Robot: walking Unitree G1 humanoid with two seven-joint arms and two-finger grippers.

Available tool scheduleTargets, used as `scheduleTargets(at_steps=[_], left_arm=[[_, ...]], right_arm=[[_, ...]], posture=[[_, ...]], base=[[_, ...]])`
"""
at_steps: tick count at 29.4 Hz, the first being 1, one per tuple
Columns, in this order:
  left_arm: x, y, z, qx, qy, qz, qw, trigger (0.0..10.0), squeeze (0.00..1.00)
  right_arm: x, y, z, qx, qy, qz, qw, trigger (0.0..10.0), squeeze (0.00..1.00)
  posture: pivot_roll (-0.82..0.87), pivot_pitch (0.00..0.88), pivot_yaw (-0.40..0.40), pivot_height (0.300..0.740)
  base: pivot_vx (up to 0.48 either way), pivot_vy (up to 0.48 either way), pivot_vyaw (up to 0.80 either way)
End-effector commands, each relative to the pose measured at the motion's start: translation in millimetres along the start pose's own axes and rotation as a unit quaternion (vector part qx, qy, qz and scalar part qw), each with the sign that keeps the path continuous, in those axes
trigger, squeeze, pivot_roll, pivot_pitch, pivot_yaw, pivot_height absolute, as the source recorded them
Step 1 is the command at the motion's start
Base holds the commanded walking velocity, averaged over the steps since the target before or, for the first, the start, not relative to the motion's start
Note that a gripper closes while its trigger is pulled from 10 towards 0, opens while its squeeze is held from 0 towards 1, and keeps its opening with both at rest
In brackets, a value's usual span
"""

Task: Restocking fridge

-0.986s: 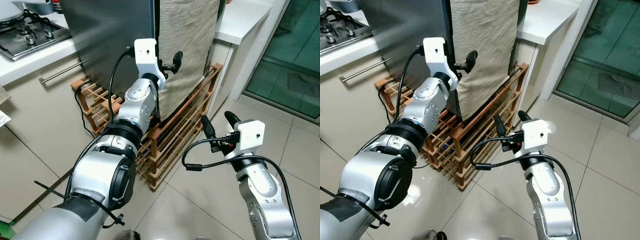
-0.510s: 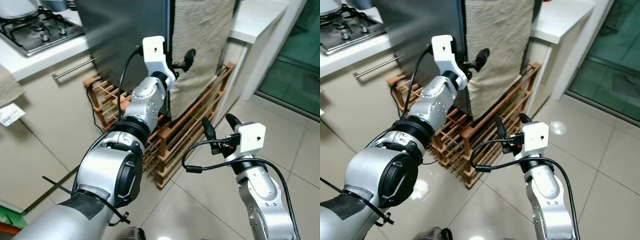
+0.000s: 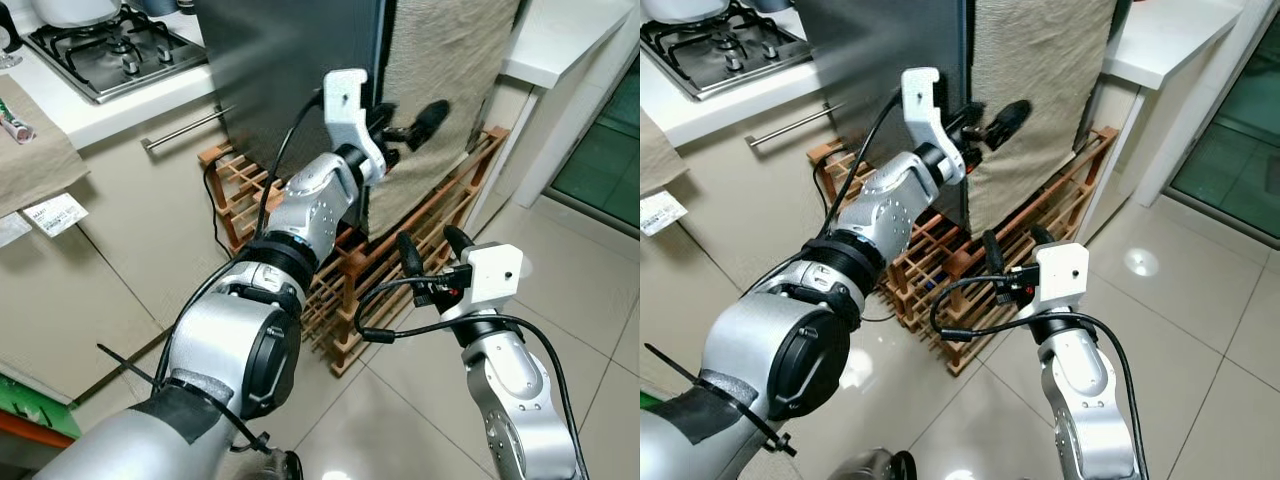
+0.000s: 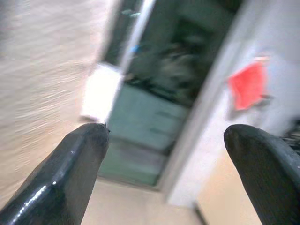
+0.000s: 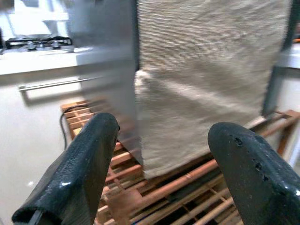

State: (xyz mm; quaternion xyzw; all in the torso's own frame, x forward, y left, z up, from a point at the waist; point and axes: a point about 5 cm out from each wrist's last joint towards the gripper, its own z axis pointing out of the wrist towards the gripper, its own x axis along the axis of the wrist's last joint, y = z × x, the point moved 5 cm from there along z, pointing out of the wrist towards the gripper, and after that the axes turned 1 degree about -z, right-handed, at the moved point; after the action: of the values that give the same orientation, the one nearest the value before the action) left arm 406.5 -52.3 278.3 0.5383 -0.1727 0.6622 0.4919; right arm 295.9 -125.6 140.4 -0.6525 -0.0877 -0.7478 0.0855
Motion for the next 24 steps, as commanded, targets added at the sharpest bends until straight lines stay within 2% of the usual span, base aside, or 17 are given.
scheduleTargets(at_steps=[1, 3, 4, 5, 6, 7, 8, 9, 10, 11, 13, 15, 16, 17, 18, 22, 24], left_arm=[[-41, 118.4, 42.2, -0.15, 0.0, -0.104, 0.983, 10.0, 0.0], [-36, 113.4, 39.9, -0.149, 0.005, -0.09, 0.985, 10.0, 0.0], [-32, 99.6, 35.5, -0.128, 0.012, -0.079, 0.989, 10.0, 0.0], [-32, 99.6, 35.5, -0.128, 0.012, -0.079, 0.989, 10.0, 0.0], [-22, 74.4, 25.2, -0.09, 0.025, -0.064, 0.994, 10.0, 0.0], [-22, 74.4, 25.2, -0.09, 0.025, -0.064, 0.994, 10.0, 0.0], [-10, 49.1, 8.5, -0.049, 0.042, -0.039, 0.997, 10.0, 0.0], [-2, 32.1, -10.6, -0.018, 0.052, -0.002, 0.998, 10.0, 0.0], [-2, 32.1, -10.6, -0.018, 0.052, -0.002, 0.998, 10.0, 0.0], [0, 17.2, -29.6, 0.016, 0.053, 0.03, 0.998, 10.0, 0.0], [0, 17.2, -29.6, 0.016, 0.053, 0.03, 0.998, 10.0, 0.0], [-3, -0.5, -53.3, 0.06, 0.045, 0.067, 0.995, 10.0, 0.0], [-3, -0.5, -53.3, 0.06, 0.045, 0.067, 0.995, 10.0, 0.0], [-5, -22.1, -77.4, 0.124, 0.042, 0.08, 0.988, 10.0, 0.0], [-5, -31.1, -87.1, 0.155, 0.041, 0.093, 0.983, 10.0, 0.0], [-3, -49.7, -110.3, 0.233, 0.033, 0.147, 0.961, 10.0, 0.0], [-5, -58.7, -122.7, 0.267, 0.024, 0.136, 0.954, 10.0, 0.0]], right_arm=[[3, 0.8, 0.6, 0.0, 0.002, -0.002, 1.0, 10.0, 0.0], [3, 2.2, 1.9, -0.002, 0.003, -0.004, 1.0, 10.0, 0.0], [4, 4.8, 1.9, -0.009, 0.005, -0.006, 1.0, 10.0, 0.0], [4, 4.8, 1.9, -0.009, 0.005, -0.006, 1.0, 10.0, 0.0], [8, 9.2, 2.3, -0.02, 0.011, -0.008, 1.0, 10.0, 0.0], [8, 9.2, 2.3, -0.02, 0.011, -0.008, 1.0, 10.0, 0.0], [11, 14.2, 1.4, -0.032, 0.02, -0.008, 0.999, 10.0, 0.0], [15, 21.5, -0.4, -0.052, 0.029, -0.012, 0.998, 10.0, 0.0], [15, 21.5, -0.4, -0.052, 0.029, -0.012, 0.998, 10.0, 0.0], [20, 28.5, -2.1, -0.073, 0.038, -0.016, 0.996, 10.0, 0.0], [20, 28.5, -2.1, -0.073, 0.038, -0.016, 0.996, 10.0, 0.0], [24, 35.7, -3.9, -0.094, 0.048, -0.025, 0.994, 10.0, 0.0], [24, 35.7, -3.9, -0.094, 0.048, -0.025, 0.994, 10.0, 0.0], [27, 44.0, -6.8, -0.116, 0.057, -0.037, 0.991, 10.0, 0.0], [29, 47.0, -8.5, -0.123, 0.062, -0.042, 0.99, 10.0, 0.0], [35, 57.2, -12.3, -0.147, 0.076, -0.046, 0.985, 10.0, 0.0], [42, 63.1, -13.1, -0.155, 0.085, -0.056, 0.983, 10.0, 0.0]], posture=[[-0.23, 0.048, 0.093, 0.74], [-0.23, 0.045, 0.092, 0.74], [-0.23, 0.044, 0.092, 0.74], [-0.23, 0.044, 0.092, 0.74], [-0.23, 0.041, 0.089, 0.74], [-0.23, 0.041, 0.089, 0.74], [-0.22, 0.04, 0.088, 0.74], [-0.22, 0.039, 0.086, 0.74], [-0.22, 0.039, 0.086, 0.74], [-0.2, 0.034, 0.078, 0.74], [-0.2, 0.034, 0.078, 0.74], [-0.19, 0.035, 0.072, 0.74], [-0.19, 0.035, 0.072, 0.74], [-0.18, 0.031, 0.07, 0.74], [-0.18, 0.029, 0.07, 0.74], [-0.19, 0.019, 0.064, 0.74], [-0.2, 0.015, 0.065, 0.74]], base=[[0.0, 0.0, 0.0], [0.0, 0.0, 0.0], [0.0, 0.0, 0.0], [0.0, 0.0, 0.0], [0.0, 0.0, 0.0], [0.0, 0.0, 0.0], [0.0, 0.0, 0.0], [0.0, 0.0, 0.0], [0.0, 0.0, 0.0], [0.0, 0.0, 0.0], [0.0, 0.0, 0.0], [0.0, 0.0, 0.0], [0.0, 0.0, 0.0], [0.0, 0.0, 0.0], [0.0, 0.0, 0.0], [0.0, 0.0, 0.0], [0.0, 0.0, 0.0]])
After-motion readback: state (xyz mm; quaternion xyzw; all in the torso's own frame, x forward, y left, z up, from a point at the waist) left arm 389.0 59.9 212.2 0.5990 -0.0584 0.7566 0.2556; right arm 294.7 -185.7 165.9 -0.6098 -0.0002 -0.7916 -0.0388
